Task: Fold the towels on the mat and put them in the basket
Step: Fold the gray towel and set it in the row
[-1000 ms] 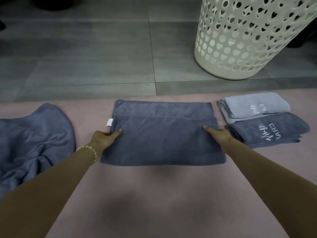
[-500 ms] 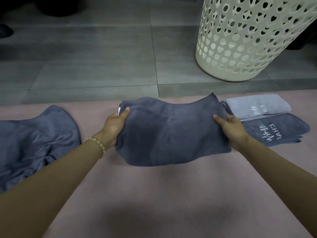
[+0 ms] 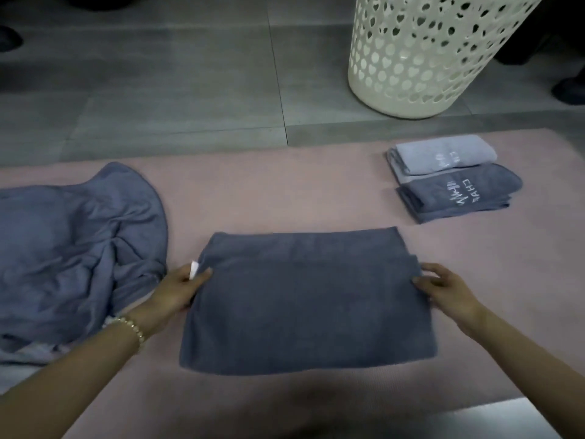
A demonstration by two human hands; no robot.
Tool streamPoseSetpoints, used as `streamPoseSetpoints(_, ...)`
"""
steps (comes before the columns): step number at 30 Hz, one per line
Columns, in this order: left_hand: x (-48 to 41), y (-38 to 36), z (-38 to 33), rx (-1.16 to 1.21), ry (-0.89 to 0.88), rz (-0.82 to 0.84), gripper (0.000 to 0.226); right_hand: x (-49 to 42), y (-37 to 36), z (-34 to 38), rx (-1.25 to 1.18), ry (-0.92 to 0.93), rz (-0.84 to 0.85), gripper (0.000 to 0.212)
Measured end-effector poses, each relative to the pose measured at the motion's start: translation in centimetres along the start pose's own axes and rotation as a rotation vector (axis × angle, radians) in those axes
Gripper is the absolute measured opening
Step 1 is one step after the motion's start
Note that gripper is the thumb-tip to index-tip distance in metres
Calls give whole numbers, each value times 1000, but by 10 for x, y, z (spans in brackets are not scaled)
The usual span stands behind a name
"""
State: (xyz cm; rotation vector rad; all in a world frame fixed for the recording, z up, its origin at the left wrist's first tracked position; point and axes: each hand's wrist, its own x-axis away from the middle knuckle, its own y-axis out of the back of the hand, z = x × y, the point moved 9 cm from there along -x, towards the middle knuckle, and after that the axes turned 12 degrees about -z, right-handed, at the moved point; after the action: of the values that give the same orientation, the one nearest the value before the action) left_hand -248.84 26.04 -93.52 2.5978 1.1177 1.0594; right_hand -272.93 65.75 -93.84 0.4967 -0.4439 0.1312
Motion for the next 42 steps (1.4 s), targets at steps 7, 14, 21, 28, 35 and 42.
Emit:
streamPoseSetpoints(7,-13,-38,-11,-712,-678,2,83,3,-40,5,514,608,61,49)
streamPoseSetpoints(14,-45,-42,2,-932,-497,151,34,-20,-65,6,717,555,213,27)
streamPoseSetpoints(21,-24,-20,-5,-135,5,440,52,-6,-41,20,-75,-28,520,57)
streamPoseSetpoints(28,-59,-12,-9,12,-30,-183,10,-51,-44,36,-98,71,18,27)
streamPoseSetpoints(35,-56,-14,0,-102,-24,-242,19,-64,-53,8,93,-6,-42,41)
streamPoseSetpoints(42,-35,-11,15,-234,-50,-92,25,0,-34,-35,285,-75,99,24)
